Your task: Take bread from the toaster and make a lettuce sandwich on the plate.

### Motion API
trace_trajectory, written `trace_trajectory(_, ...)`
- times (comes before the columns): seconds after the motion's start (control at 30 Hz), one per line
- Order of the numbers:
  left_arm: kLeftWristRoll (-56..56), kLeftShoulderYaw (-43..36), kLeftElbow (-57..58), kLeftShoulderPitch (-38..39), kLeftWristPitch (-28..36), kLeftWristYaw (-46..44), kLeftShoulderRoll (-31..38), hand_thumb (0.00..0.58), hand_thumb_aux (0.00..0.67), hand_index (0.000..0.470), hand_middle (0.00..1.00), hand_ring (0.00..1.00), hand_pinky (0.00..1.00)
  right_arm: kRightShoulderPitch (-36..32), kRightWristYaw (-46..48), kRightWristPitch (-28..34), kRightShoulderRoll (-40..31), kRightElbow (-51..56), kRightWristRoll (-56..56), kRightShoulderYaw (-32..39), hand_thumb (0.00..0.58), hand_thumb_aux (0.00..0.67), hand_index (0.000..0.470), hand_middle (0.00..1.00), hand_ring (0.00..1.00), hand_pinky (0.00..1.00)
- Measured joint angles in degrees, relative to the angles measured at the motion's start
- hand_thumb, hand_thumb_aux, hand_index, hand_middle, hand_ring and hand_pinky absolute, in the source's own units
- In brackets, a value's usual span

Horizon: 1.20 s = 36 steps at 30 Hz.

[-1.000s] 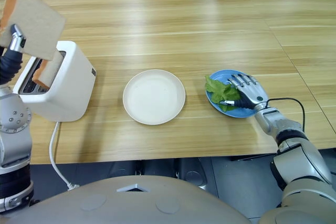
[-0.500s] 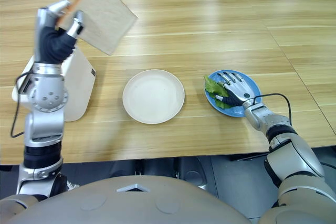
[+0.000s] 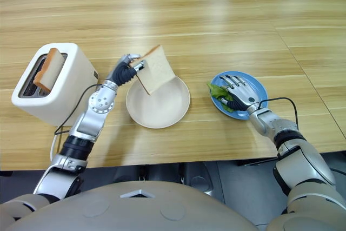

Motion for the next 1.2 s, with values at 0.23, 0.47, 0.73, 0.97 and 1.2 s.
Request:
trace_trajectory(0.23,-4.41,-0.52,18.81,-3.91,-3.53,-2.83,-3.09,0.580,0.670,0.460,1.00,1.00,1.00,0.95,-0.69,-2.29,-0.69,-3.16,1.07,-0.38,0.580,0.670,0.460,0.00,0.00,0.00)
trace_trajectory(0.47,-6.57,-1.66,23.44,-5.35,-4.51,-8.95,-3.05,0.580,0.670,0.460,1.00,1.00,1.00,1.05,-0.76,-4.21,-3.95,-10.29,4.94,-5.67,0.580,0.670,0.460,0.00,0.00,0.00)
trace_trajectory(0.73,-1.64,-6.05,13.54,-1.66,-1.12,-12.24,3.05,0.000,0.000,0.000,1.00,1.00,1.00,1.41,0.40,-4.47,-4.51,-16.77,5.66,-9.50,0.580,0.670,0.460,0.00,0.00,0.00)
trace_trajectory(0.97,8.56,-8.18,0.06,3.91,6.46,-10.58,9.22,0.000,0.000,0.000,0.00,0.00,0.00,3.65,4.17,-4.67,-3.85,-27.53,7.28,-12.06,0.580,0.670,0.460,0.00,0.00,0.00)
trace_trajectory(1.2,14.88,-5.07,-11.97,3.74,10.26,-2.66,9.74,0.000,0.000,0.000,0.00,0.00,0.00,5.19,11.34,-5.27,3.19,-37.72,7.79,-11.27,0.580,0.670,0.460,0.00,0.00,0.00)
